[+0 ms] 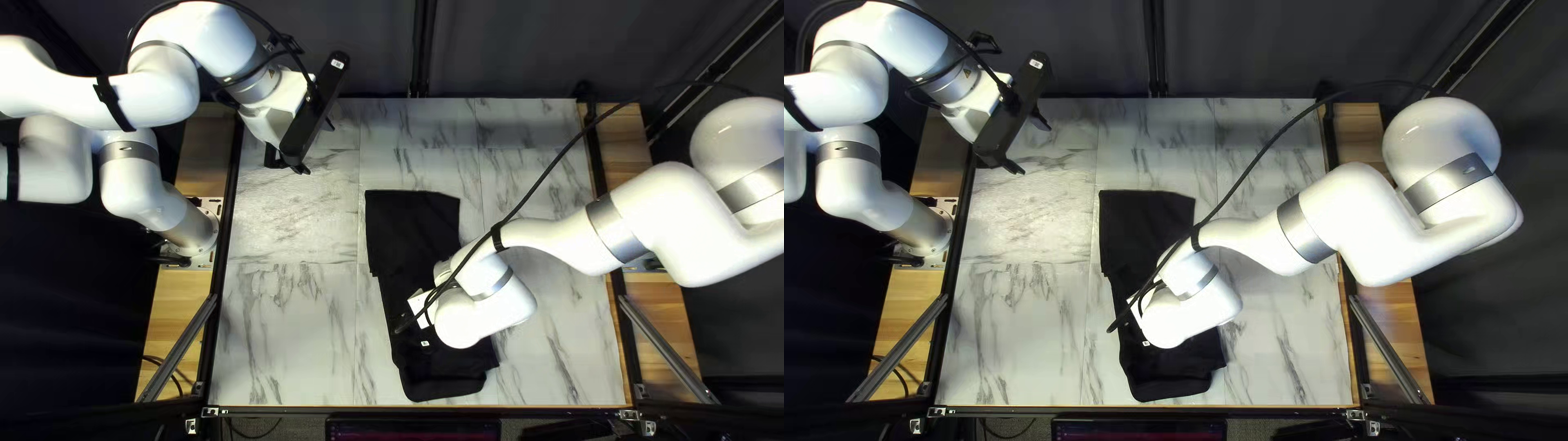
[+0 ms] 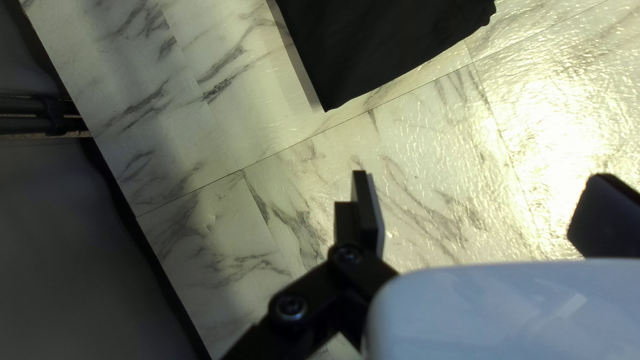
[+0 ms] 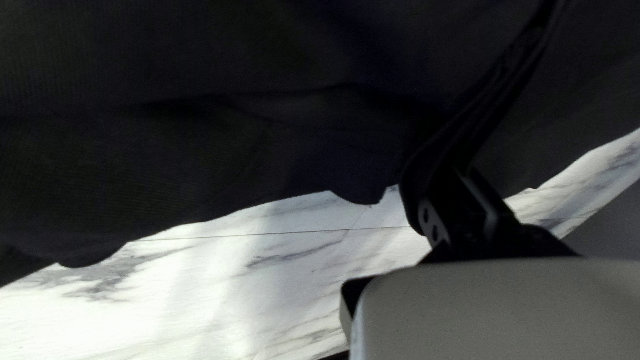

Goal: Fold t-shirt

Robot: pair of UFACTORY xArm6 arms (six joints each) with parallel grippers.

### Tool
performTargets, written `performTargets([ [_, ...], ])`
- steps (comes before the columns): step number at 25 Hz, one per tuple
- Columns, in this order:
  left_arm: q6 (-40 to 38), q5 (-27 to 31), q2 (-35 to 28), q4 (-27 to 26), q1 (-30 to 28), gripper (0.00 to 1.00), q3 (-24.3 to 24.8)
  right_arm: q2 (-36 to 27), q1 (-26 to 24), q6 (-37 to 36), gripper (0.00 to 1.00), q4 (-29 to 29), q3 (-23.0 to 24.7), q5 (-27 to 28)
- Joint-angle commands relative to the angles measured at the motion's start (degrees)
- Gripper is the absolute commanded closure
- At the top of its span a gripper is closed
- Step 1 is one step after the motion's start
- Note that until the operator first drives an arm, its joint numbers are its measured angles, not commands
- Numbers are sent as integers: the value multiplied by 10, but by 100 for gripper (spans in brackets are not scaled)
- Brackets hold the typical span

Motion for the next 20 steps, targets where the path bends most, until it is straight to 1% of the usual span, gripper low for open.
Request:
performTargets([
  [1, 0, 0, 0, 0, 0, 0, 0, -13, 1, 1, 0, -3, 9, -2],
  [4, 0, 0, 0, 0, 0, 0, 0, -38, 1, 1, 0, -8, 28, 0],
  [6, 0, 0, 0, 0, 0, 0, 0, -65, -3, 2, 0, -13, 57, -8],
  [8, 0, 0, 0, 0, 0, 0, 0, -112, -12, 4, 0, -27, 116, -41],
  [9, 0, 0, 0, 0, 0, 0, 0, -123, -15, 5, 0, -31, 131, -53],
  [10, 0, 0, 0, 0, 0, 0, 0, -159, -29, -1, 0, -39, 177, -84],
  [11, 0, 0, 0, 0, 0, 0, 0, -175, -36, -5, 0, -42, 197, -98],
  [12, 0, 0, 0, 0, 0, 0, 0, -208, -53, -16, 0, -49, 232, -124],
  [13, 0, 0, 0, 0, 0, 0, 0, -225, -65, -28, 0, -51, 249, -135],
  [15, 0, 0, 0, 0, 0, 0, 0, -255, -98, -62, 0, -58, 276, -159],
  [16, 0, 0, 0, 0, 0, 0, 0, -262, -110, -73, 0, -60, 283, -166],
  [17, 0, 0, 0, 0, 0, 0, 0, -270, -131, -95, 0, -64, 292, -180],
  [19, 0, 0, 0, 0, 0, 0, 0, -274, -162, -123, 0, -71, 302, -202],
  [20, 0, 0, 0, 0, 0, 0, 0, -273, -186, -143, 0, -78, 307, -220],
])
